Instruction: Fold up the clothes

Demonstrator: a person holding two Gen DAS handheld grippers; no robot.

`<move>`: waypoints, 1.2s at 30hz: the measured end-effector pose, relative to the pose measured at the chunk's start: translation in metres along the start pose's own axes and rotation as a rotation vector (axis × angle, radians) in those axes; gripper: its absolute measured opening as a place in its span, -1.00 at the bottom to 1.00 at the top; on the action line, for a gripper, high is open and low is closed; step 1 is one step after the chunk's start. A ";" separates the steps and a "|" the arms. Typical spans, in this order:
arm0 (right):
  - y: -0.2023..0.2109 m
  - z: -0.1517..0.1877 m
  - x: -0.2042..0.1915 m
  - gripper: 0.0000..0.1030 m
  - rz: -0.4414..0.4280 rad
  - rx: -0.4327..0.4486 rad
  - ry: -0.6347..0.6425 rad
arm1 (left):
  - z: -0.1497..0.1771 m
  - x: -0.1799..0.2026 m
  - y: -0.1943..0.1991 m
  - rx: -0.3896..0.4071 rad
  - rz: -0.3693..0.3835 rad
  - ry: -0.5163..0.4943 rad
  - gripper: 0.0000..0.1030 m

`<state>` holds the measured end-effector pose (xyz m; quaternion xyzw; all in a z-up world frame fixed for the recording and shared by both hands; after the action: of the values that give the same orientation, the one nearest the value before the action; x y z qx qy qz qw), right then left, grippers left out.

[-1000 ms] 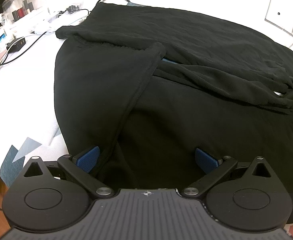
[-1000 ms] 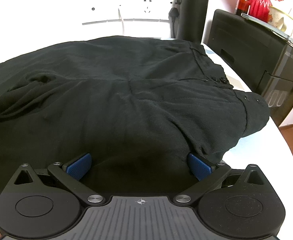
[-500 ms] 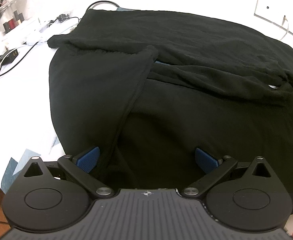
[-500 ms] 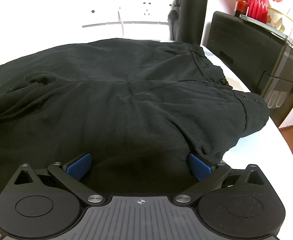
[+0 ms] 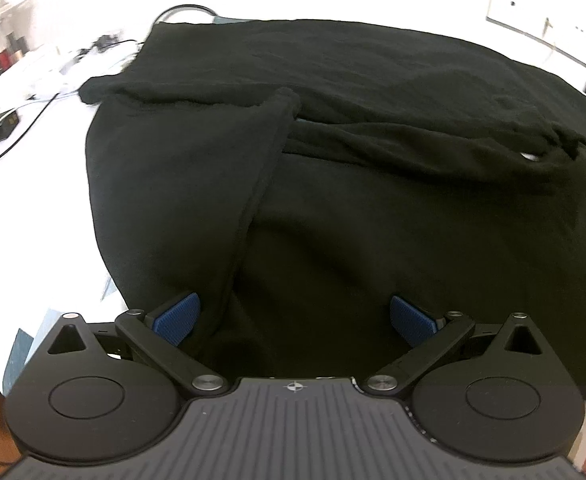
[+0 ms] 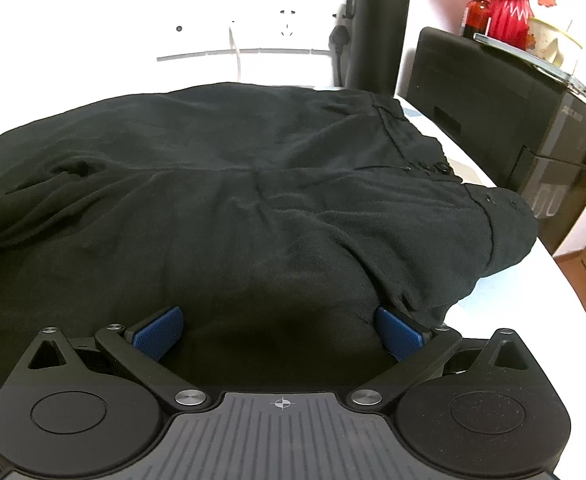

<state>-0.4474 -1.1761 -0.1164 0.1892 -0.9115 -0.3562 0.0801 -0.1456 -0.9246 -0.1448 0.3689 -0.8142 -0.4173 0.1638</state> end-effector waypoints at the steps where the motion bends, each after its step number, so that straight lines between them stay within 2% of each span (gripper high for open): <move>1: 0.000 0.000 -0.001 0.99 0.004 -0.001 -0.001 | 0.000 0.000 0.000 0.003 0.009 -0.013 1.00; 8: 0.000 0.000 0.000 0.99 0.013 0.009 -0.006 | -0.006 -0.010 -0.003 -0.045 0.074 -0.125 1.00; 16: -0.004 -0.003 -0.002 0.99 0.063 -0.007 -0.048 | -0.016 -0.047 -0.011 -0.059 0.096 -0.054 0.99; 20: -0.007 -0.008 -0.004 0.99 0.100 -0.039 -0.082 | -0.017 -0.046 -0.014 -0.055 0.087 -0.108 1.00; 25: -0.007 -0.009 -0.007 0.99 0.146 -0.065 -0.109 | -0.018 -0.046 -0.015 -0.039 0.095 -0.113 1.00; 29: -0.004 -0.009 -0.012 0.99 0.161 -0.111 -0.120 | -0.017 -0.046 -0.014 -0.024 0.107 -0.129 1.00; 33: 0.002 -0.008 -0.024 0.99 0.148 -0.137 -0.085 | -0.021 -0.048 -0.015 -0.021 0.147 -0.191 1.00; 35: 0.006 -0.007 -0.029 0.99 0.143 -0.138 -0.057 | -0.024 -0.056 -0.011 0.002 0.158 -0.206 0.68; 36: 0.009 -0.007 -0.030 0.99 0.142 -0.132 -0.046 | -0.026 -0.062 -0.009 0.013 0.162 -0.205 0.44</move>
<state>-0.4203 -1.1624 -0.1057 0.1102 -0.8988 -0.4130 0.0966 -0.0847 -0.8963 -0.1342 0.2586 -0.8564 -0.4330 0.1104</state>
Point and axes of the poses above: each gripper's, at about its wrist camera, not at the fingertips, and y roughly against the way its jaws point, x to its right, z to its underside, the point moved 5 cm from there along -y, roughly the way its jaws point, and after that the axes turned 4 degrees about x, right-handed, at the moved point
